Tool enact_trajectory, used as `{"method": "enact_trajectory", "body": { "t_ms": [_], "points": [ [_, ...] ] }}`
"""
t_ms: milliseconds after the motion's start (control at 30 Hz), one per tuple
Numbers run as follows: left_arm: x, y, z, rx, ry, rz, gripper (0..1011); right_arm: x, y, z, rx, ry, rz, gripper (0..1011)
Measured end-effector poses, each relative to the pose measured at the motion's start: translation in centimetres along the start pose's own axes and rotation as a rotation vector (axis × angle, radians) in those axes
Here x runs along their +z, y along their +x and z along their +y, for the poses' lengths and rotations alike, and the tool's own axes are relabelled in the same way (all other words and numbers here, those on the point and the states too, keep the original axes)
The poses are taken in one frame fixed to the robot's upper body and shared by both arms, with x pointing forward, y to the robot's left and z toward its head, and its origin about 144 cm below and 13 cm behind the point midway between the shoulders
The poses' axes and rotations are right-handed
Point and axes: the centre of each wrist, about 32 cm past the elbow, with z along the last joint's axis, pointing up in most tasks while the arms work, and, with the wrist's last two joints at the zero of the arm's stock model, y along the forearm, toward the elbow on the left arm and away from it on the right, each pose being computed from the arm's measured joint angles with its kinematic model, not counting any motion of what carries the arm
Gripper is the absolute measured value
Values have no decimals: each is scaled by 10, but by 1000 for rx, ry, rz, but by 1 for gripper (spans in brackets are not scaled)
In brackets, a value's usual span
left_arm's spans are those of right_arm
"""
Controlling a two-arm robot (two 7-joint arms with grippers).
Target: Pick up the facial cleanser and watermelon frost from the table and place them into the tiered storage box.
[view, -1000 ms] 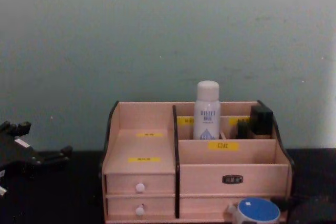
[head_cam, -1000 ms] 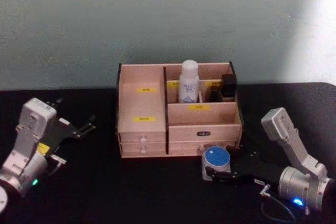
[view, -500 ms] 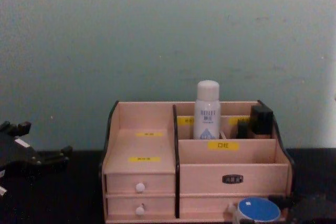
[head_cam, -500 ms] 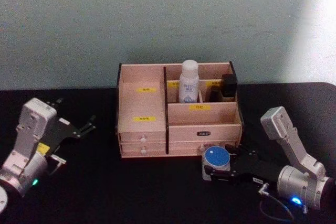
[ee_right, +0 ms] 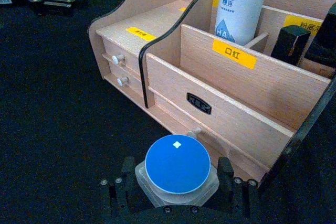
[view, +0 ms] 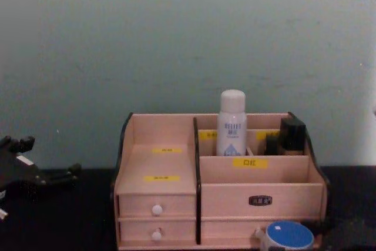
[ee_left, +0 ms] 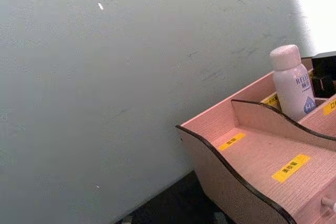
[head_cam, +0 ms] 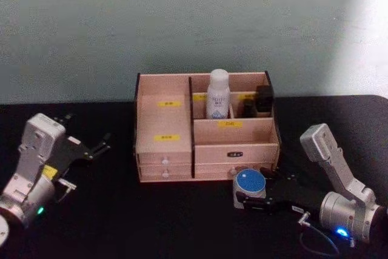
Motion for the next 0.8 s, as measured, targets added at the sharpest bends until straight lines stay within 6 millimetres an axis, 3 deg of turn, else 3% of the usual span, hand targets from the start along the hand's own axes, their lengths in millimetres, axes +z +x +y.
{"method": "enact_trajectory", "body": {
  "t_ms": [133,500,800],
  "points": [
    [0,0,0,0,0,0,1001,0,0,0,0,0,0,991],
    [0,0,0,0,0,0,1001,0,0,0,0,0,0,724],
    [0,0,0,0,0,0,1001,0,0,0,1,0,0,717]
  ]
}}
